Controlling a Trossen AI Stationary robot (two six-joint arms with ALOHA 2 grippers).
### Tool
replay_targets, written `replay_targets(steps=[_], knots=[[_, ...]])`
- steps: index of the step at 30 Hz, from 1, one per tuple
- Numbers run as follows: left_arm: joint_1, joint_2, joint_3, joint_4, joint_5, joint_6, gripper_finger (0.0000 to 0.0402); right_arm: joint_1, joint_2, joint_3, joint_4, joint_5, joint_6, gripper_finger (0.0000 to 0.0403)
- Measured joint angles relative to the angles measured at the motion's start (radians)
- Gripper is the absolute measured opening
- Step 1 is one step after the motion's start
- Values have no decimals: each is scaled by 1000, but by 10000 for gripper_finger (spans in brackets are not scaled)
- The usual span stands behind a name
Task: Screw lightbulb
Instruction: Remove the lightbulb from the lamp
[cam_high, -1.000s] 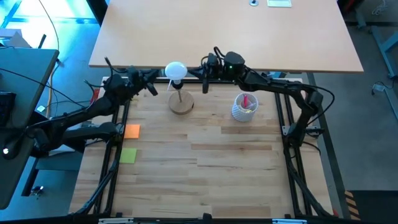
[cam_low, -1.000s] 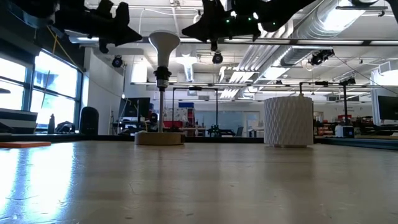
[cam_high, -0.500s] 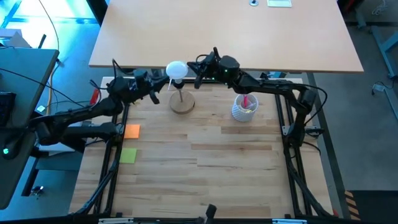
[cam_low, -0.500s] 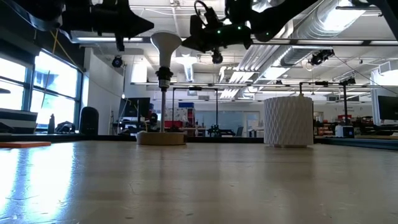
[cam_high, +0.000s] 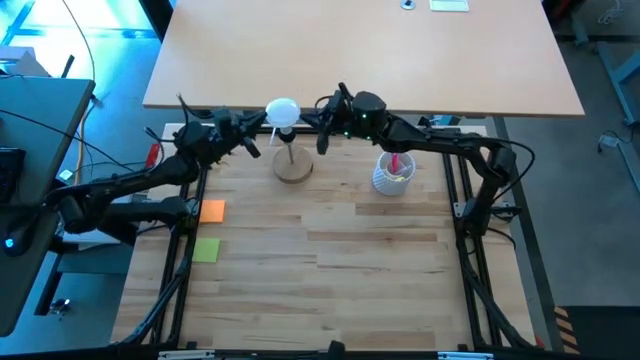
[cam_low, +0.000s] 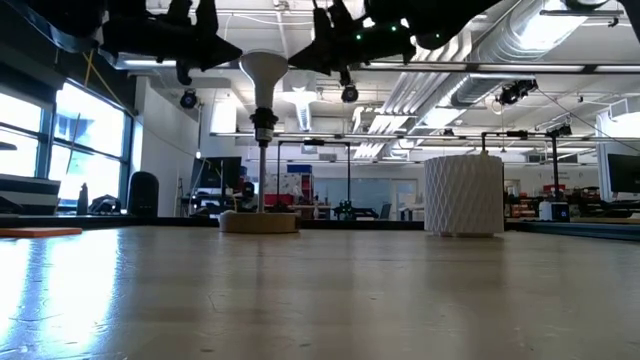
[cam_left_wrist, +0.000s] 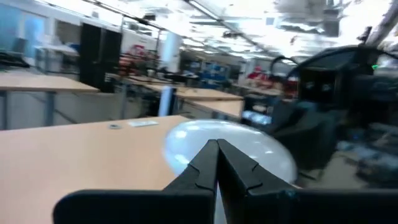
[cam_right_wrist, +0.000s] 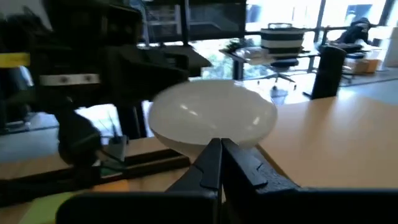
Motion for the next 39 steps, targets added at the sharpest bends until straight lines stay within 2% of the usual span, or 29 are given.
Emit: replay_targets(steps=[8,11,14,17,19,21,23,28,33,39], knots=[[-76,82,1,97,79,-98,0,-20,78,0,184,150,47,0],[-125,74,-1,99,65,-81,0,-30,89,0,214,188,40,0],[-143,33,-1,55,-9,-36,0,-45,74,-1,176,197,20,0],[-139,-7,-1,-31,-125,4,0,-50,30,-1,91,194,-21,0],[-135,-23,-1,-32,-239,44,0,-41,0,-1,35,189,-25,0],[-121,-21,0,-12,-294,84,0,-27,-16,-1,-3,154,-10,0],[-101,-2,0,-3,-287,88,0,-7,-19,-1,-24,130,-2,0],[-73,68,0,65,-165,14,0,15,1,0,21,154,-6,0],[-113,95,1,113,-42,-66,0,-24,46,0,106,140,15,0],[-191,63,0,97,-88,-62,0,-61,66,-1,155,130,23,0]])
